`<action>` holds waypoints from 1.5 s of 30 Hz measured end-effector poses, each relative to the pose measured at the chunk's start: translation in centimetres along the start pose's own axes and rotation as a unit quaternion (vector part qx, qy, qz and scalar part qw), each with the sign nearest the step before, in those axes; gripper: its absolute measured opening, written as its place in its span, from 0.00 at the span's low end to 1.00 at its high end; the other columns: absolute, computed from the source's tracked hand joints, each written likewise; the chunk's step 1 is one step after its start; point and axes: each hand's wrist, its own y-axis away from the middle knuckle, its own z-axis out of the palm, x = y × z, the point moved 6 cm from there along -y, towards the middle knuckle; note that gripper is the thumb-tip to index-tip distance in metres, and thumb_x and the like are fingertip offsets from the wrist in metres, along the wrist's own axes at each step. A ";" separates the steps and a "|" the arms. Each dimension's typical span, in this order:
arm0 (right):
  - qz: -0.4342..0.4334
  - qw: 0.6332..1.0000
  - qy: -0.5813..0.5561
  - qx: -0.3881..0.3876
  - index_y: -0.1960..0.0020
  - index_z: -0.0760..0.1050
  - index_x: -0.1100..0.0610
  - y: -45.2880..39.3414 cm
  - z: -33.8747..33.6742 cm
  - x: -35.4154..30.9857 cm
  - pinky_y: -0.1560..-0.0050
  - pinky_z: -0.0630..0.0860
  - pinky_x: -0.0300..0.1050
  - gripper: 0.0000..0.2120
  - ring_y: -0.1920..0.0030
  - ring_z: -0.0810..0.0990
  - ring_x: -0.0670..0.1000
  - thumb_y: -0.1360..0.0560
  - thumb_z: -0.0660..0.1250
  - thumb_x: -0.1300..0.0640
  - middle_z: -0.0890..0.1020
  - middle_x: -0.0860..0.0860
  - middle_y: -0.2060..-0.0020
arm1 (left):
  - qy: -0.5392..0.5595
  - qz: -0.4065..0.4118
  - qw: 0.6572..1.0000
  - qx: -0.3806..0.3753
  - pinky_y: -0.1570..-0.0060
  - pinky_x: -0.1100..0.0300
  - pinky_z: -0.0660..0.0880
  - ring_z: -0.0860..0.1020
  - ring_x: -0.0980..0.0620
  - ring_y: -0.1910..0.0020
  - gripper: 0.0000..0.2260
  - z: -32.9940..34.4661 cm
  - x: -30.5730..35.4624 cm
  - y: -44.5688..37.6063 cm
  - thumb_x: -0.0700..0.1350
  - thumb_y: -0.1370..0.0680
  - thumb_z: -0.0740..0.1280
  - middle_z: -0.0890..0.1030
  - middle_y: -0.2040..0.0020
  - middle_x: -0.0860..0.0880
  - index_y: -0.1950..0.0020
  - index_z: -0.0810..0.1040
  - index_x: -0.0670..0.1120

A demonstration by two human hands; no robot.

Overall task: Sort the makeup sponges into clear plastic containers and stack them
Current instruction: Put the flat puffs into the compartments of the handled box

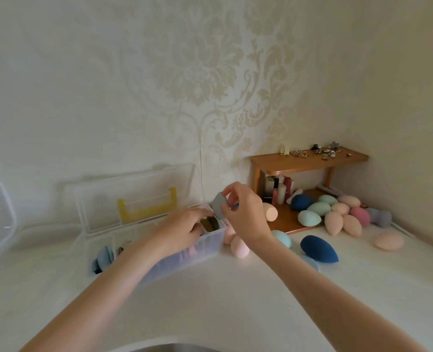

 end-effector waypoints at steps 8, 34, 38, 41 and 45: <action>-0.062 0.998 0.027 -0.009 0.45 0.74 0.62 1.1 0.3 -1.1 0.55 0.80 0.49 0.09 0.56 0.78 0.54 0.25 0.64 0.65 0.77 0.57 0.52 | -0.152 0.012 0.988 0.018 0.35 0.58 0.64 0.67 0.48 0.36 0.17 0.2 0.0 -0.2 0.41 0.21 0.55 0.76 0.37 0.52 0.35 0.73 0.53; 0.121 0.941 0.289 -0.125 0.35 0.72 0.53 -2.9 -9.5 11.8 0.36 0.66 0.49 0.15 0.34 0.69 0.57 0.21 0.58 0.55 0.73 0.55 0.37 | -0.069 0.130 0.985 0.089 0.42 0.58 0.67 0.74 0.50 0.45 0.14 1.2 7.4 -3.4 0.44 0.25 0.54 0.78 0.44 0.51 0.47 0.77 0.46; 0.202 0.853 0.416 -0.241 0.29 0.61 0.43 -0.5 -12.9 18.5 0.31 0.61 0.63 0.22 0.27 0.56 0.61 0.22 0.58 0.53 0.58 0.49 0.25 | -0.066 0.141 0.986 0.059 0.39 0.61 0.65 0.72 0.54 0.41 0.11 3.4 9.4 -5.2 0.42 0.22 0.57 0.76 0.41 0.54 0.43 0.75 0.49; 0.204 0.895 0.360 -0.167 0.30 0.62 0.47 0.6 -15.1 19.0 0.31 0.60 0.58 0.20 0.28 0.58 0.61 0.22 0.57 0.52 0.60 0.51 0.27 | -0.072 0.144 0.986 0.050 0.39 0.63 0.63 0.71 0.55 0.41 0.11 4.0 10.1 -5.8 0.42 0.21 0.58 0.75 0.39 0.54 0.42 0.75 0.49; 0.145 0.899 0.376 -0.173 0.37 0.69 0.55 1.7 -14.5 18.0 0.37 0.64 0.49 0.15 0.33 0.65 0.57 0.23 0.58 0.54 0.68 0.52 0.33 | -0.077 0.145 0.986 0.030 0.38 0.63 0.63 0.70 0.56 0.39 0.11 4.7 10.8 -6.1 0.42 0.21 0.57 0.74 0.37 0.54 0.40 0.75 0.48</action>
